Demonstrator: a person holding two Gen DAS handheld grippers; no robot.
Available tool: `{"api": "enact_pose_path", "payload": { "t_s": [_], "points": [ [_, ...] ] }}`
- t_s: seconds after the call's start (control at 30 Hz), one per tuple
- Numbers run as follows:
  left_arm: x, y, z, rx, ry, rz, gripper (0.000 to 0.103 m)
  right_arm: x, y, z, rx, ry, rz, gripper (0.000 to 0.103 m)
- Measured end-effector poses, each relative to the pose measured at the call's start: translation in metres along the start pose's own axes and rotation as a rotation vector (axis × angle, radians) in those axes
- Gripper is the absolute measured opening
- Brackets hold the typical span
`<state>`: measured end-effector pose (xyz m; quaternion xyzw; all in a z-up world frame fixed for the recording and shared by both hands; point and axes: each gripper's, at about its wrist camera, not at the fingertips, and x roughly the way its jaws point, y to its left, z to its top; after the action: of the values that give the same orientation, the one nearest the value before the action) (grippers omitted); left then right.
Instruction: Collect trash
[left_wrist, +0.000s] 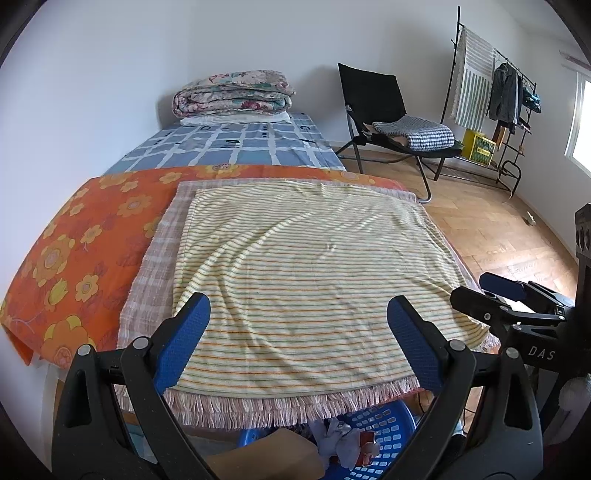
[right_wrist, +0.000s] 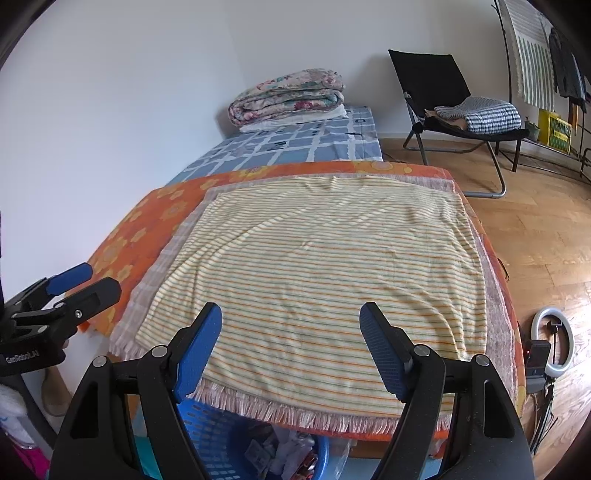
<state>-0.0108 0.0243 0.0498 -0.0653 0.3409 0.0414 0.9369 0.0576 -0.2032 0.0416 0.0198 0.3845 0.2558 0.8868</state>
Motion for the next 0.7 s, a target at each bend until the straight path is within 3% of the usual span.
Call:
{"api": "enact_pose_path", "payload": {
  "t_s": [0.7],
  "points": [
    [0.0002, 0.0037, -0.0016, -0.006, 0.002, 0.0, 0.099, -0.0011, -0.0012, 0.0004, 0.002, -0.001, -0.004, 0.077]
  ]
}}
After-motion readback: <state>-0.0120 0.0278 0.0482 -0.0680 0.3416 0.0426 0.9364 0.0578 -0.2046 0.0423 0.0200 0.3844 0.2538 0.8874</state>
